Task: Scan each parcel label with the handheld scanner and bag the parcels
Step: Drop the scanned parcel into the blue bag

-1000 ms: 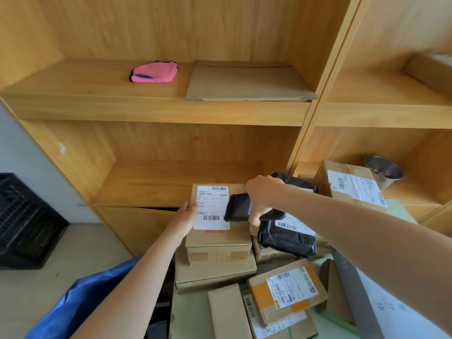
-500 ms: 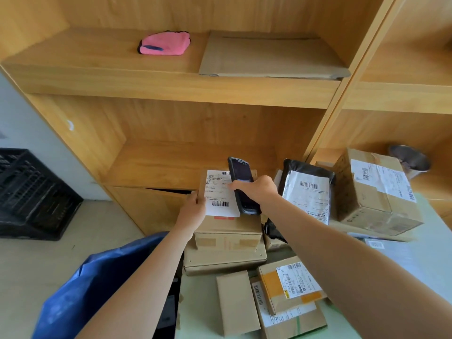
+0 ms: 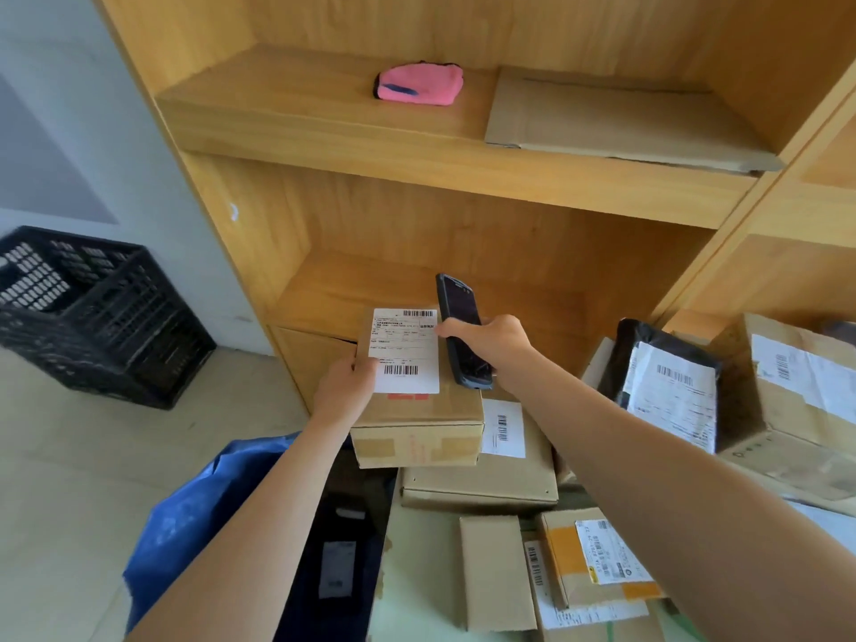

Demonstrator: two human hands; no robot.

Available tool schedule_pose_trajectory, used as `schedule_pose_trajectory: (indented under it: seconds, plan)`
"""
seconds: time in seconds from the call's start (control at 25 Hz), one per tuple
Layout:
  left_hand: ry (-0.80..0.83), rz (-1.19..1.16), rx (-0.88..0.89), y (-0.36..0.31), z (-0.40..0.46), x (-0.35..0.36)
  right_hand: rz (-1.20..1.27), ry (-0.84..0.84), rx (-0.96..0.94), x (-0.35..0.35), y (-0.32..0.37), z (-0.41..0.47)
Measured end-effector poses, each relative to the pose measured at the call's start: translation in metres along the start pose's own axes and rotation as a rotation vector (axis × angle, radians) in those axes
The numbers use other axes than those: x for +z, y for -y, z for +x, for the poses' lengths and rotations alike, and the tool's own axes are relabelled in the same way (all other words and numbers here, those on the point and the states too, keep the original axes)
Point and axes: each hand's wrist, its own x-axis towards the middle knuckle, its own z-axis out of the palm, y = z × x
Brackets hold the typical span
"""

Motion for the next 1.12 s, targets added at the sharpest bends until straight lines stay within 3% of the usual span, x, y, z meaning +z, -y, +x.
schedule_pose_trajectory:
  seconds: [0.36,0.68,1.12]
  plan:
    - [-0.228,0.020,-0.222,0.086,-0.027,-0.124,-0.086,0.324,-0.003,0.165,0.019,-0.033]
    - [-0.286,-0.052,-0.345,0.177,-0.046,-0.138,-0.202,0.430,0.120,0.257,-0.051,-0.034]
    - [0.015,0.097,-0.699,0.353,0.016,-0.078,-0.481,0.540,0.366,0.355,-0.201,0.010]
